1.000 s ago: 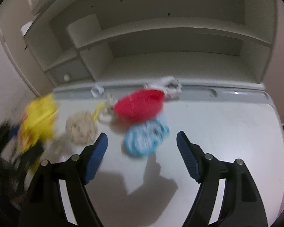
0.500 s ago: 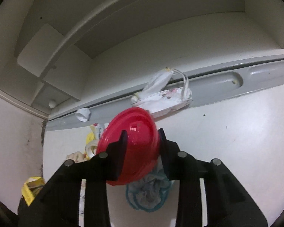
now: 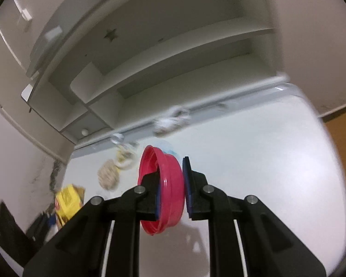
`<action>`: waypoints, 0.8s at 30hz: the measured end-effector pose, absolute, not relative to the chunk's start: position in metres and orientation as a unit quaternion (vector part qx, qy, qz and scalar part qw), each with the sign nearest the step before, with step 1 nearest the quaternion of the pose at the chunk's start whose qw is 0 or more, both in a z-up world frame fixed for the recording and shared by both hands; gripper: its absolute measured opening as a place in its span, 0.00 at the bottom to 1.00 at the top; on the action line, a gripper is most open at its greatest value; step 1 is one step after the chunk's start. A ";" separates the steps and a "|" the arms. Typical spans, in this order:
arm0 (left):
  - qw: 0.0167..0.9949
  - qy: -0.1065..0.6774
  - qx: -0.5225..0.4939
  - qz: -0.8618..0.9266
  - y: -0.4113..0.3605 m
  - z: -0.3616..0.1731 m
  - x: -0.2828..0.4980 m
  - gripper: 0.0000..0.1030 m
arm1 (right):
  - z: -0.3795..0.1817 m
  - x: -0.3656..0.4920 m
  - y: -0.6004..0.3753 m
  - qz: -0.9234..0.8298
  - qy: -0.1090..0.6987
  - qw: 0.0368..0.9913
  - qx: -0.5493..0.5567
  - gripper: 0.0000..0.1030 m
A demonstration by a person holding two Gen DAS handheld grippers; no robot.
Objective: Collect trash
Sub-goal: 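Carry the snack bag and red lid to the black bin and release both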
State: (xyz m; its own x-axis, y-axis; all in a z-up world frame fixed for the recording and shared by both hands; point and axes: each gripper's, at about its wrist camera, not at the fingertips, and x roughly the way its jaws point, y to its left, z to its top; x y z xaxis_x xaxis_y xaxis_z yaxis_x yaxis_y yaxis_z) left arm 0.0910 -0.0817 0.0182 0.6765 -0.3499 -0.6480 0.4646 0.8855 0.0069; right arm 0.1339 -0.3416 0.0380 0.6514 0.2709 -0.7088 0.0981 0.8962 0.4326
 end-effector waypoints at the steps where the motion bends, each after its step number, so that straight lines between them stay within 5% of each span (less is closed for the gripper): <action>1: 0.909 0.332 0.089 -0.237 -0.094 0.019 0.086 0.54 | 0.037 0.112 -0.355 0.034 0.409 0.884 0.222 0.16; 15: 0.802 0.334 0.153 -0.470 -0.331 -0.029 -0.038 0.54 | -0.037 -0.157 -0.523 -0.221 0.382 0.856 0.270 0.16; 24: 0.783 0.244 0.250 -0.515 -0.422 -0.056 -0.108 0.55 | -0.114 -0.237 -0.573 -0.310 0.405 0.801 0.313 0.16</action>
State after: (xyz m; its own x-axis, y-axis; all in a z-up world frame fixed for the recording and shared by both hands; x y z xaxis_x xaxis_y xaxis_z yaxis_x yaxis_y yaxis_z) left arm -0.1083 -0.4215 -0.0557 0.3502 -0.6846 -0.6393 0.9285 0.3440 0.1402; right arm -0.2366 -0.5729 -0.1136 0.4799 -0.2434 -0.8429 0.7503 0.6118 0.2505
